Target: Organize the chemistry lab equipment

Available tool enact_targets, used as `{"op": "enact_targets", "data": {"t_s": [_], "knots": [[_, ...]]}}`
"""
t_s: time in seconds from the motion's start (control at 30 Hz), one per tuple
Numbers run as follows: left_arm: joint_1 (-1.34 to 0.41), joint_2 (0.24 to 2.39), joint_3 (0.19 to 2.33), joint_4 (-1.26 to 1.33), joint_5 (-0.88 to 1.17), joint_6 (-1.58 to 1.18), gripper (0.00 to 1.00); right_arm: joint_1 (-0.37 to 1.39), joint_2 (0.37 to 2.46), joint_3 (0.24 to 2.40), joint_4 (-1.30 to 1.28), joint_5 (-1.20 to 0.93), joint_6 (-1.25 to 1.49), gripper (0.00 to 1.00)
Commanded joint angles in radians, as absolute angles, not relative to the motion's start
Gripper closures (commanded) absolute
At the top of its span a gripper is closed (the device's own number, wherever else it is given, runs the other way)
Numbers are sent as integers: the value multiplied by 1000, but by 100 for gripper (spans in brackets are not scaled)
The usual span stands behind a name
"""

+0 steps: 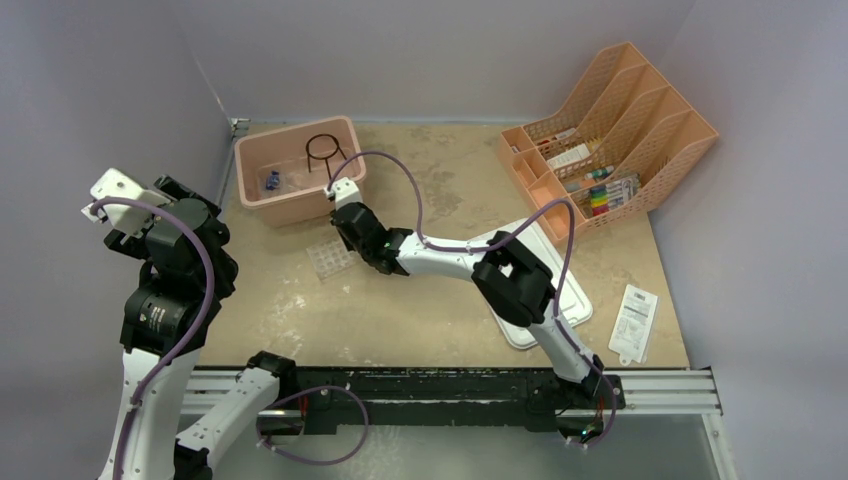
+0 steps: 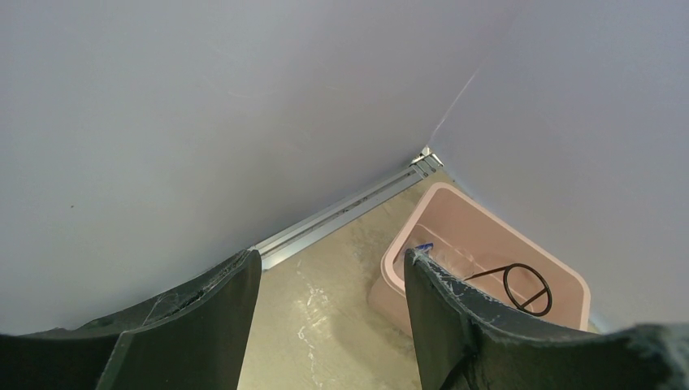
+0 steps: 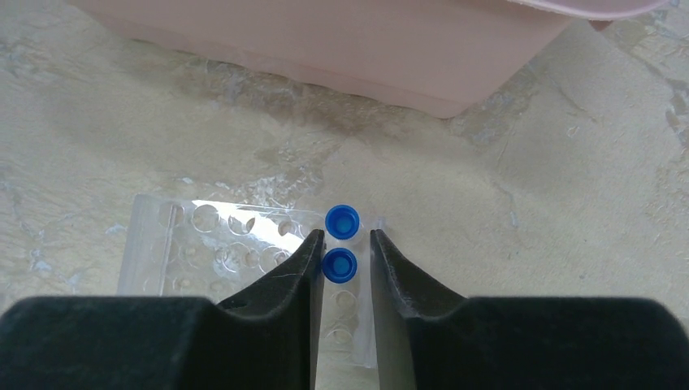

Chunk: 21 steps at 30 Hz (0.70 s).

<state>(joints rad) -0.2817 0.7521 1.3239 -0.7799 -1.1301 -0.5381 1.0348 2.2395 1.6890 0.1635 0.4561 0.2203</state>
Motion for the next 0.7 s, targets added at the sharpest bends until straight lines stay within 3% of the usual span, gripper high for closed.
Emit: {"op": "enact_targets", "data": {"t_s": [0.0,0.2,0.67], "knots": [[-279,746,1321,-769,-1126,-522,36,1031,2222,1703,205,472,235,68],[-279,747,1320,-769,-1101,-526,36,1031,2165,1675,212,426,250,53],[-279,756,1322,-775,-1039,-534,36,1030,2084,1664,145,424,292,45]]}}
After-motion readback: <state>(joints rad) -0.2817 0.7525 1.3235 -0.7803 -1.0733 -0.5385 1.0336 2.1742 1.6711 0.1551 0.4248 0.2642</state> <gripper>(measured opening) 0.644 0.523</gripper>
